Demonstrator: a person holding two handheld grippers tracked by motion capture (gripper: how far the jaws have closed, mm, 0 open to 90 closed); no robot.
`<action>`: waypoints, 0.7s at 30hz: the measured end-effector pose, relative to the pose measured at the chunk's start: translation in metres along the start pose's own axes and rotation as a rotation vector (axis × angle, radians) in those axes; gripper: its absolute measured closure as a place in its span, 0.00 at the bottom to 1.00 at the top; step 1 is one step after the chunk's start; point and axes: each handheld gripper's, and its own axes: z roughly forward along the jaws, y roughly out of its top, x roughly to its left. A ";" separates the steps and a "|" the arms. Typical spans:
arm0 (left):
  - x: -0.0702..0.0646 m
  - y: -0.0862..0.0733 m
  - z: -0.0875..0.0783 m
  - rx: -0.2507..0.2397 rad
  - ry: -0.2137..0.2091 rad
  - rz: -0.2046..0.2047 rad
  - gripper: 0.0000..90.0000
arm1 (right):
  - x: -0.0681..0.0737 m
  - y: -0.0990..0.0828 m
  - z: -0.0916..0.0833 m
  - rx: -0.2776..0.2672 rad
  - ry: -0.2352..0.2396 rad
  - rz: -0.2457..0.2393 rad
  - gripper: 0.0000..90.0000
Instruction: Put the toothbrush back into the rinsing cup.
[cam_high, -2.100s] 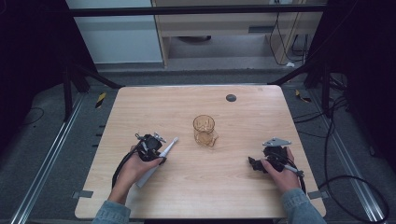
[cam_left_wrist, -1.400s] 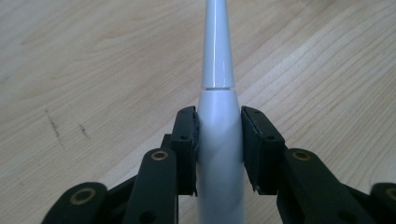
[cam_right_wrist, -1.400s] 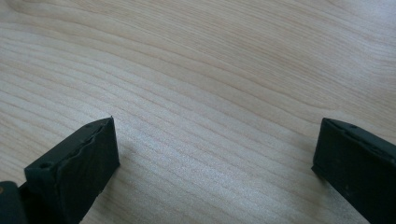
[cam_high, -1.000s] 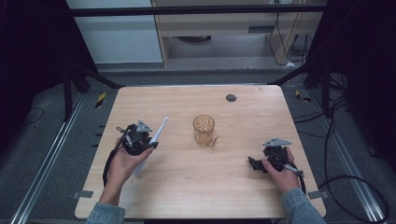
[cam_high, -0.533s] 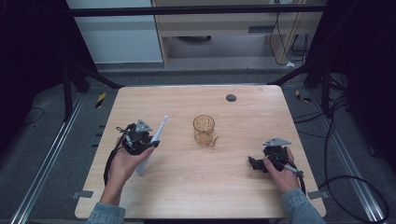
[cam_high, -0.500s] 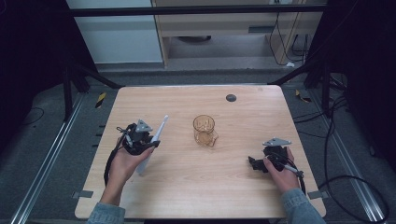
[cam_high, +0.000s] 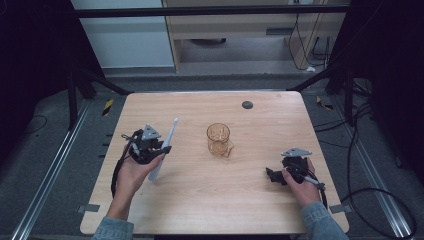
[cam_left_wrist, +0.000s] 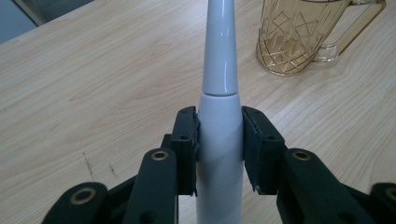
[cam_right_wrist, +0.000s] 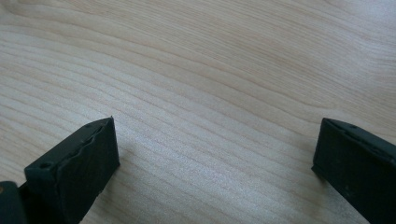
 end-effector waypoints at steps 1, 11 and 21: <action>-0.001 0.002 0.001 -0.006 -0.009 -0.008 0.75 | 0.000 0.000 0.000 0.000 0.000 0.000 0.00; -0.011 0.032 0.012 -0.046 -0.024 0.019 0.75 | 0.000 0.000 0.000 0.000 -0.002 0.003 0.00; -0.010 0.056 0.014 -0.043 0.004 0.052 0.75 | 0.000 0.000 0.000 0.000 -0.003 0.004 0.00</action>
